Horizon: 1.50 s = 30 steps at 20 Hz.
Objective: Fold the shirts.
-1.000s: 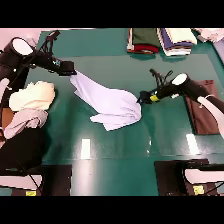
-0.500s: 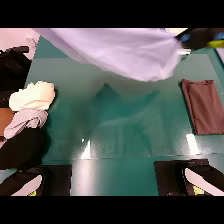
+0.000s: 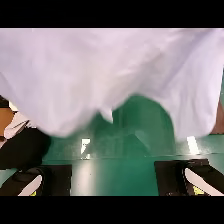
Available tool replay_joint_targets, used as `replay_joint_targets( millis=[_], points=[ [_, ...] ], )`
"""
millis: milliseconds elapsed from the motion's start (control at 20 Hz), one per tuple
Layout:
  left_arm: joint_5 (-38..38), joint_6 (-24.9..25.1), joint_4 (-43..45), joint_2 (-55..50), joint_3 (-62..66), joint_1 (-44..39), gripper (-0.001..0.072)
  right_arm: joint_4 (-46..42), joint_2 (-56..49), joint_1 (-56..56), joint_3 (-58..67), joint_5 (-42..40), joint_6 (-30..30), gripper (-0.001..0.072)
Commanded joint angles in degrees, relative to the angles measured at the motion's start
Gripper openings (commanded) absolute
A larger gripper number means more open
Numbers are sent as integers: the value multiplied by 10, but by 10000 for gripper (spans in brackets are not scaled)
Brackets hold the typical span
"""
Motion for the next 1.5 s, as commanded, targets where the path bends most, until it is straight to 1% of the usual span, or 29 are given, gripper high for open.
replay_joint_targets(
  millis=[0,150,250,300,450,550,600,650,700,800,850,900,950,1050,1150,1350,1450],
  points=[
    [-43,0,8,-42,-72,1,24,-6,-71,22,-26,41,14,16],
    [-42,3,35,-124,-184,1,25,-7,-156,42,-132,24,10,16],
    [-9,9,63,-187,-245,1,26,-7,-216,44,-195,-14,-9,16],
    [17,20,72,-222,-268,1,26,-7,-244,43,-214,-33,-14,16],
    [55,19,85,-312,-277,1,26,-6,-316,43,-227,-77,-14,17],
    [66,18,85,-337,-277,1,26,-5,-346,43,-201,-86,-14,20],
    [67,17,87,-339,-277,1,26,-5,-356,43,-183,-84,-14,80],
    [67,18,91,-338,-277,1,26,-6,-365,43,-161,-81,-14,331],
    [67,18,95,-337,-277,1,26,-6,-368,42,-143,-77,-14,430],
    [57,15,114,-335,-275,1,27,-6,-361,36,-120,-65,-19,430],
    [40,14,127,-335,-268,2,104,-6,-349,35,-120,-56,-23,431],
    [13,12,132,-335,-258,8,419,-6,-339,28,-120,-44,-24,430],
    [-17,-7,132,-334,-247,20,554,-2,-328,22,-120,-24,-24,430],
    [-61,-27,122,-315,-248,54,548,-2,-302,13,-124,9,-24,430],
    [-70,-28,111,-271,-300,81,548,-2,-259,8,-160,1,-27,430],
    [-46,-33,100,-168,-513,100,548,-1,-166,6,-271,-21,-27,430],
    [-14,-32,51,-134,-621,100,548,-1,-129,10,-322,-41,-27,430]
  ],
)
